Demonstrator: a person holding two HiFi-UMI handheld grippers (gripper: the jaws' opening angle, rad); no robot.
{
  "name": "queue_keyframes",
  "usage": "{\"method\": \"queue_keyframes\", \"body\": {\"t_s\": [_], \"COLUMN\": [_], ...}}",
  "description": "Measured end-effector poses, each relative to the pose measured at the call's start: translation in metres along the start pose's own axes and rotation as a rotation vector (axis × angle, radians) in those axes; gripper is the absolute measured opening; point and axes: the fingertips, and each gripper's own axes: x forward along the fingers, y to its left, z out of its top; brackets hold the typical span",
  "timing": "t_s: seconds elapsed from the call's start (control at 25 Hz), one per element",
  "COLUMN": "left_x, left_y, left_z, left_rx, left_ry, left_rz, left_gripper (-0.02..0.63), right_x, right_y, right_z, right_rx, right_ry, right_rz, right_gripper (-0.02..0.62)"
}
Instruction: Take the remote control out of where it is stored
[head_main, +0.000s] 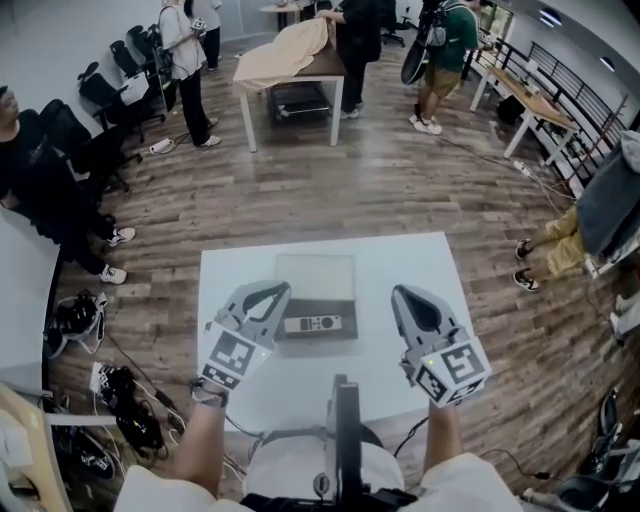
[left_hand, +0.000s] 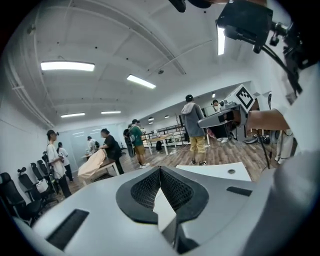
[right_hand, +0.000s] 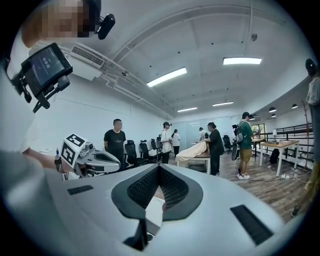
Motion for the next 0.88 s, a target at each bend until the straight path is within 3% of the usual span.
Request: {"method": "queue_keyframes", "body": {"t_s": [0.32, 0.52, 0.72, 0.88], "left_x": [0.033, 0.056, 0.076, 0.090], "left_y": [-0.031, -0.043, -0.059, -0.075], "left_z": [-0.059, -0.089, -0.115, -0.147], "left_rx": [0.076, 0.101, 0.119, 0.147], "left_ry": [0.186, 0.247, 0.301, 0.400], "left_rz": [-0.124, -0.166, -0.242, -0.335], "left_gripper": [0.000, 0.002, 0.032, 0.067], "right_x": [0.002, 0.003, -0.001, -0.002], "right_y": [-0.016, -0.026, -0.036, -0.046], "right_z": [-0.043, -0.074, -0.093, -0.108], "right_rx": [0.051, 0.082, 0.112, 0.127], "right_ry": [0.057, 0.099, 0.121, 0.148], "right_rz": [-0.004, -0.023, -0.059, -0.083], "right_gripper": [-0.002, -0.002, -0.002, -0.002]}}
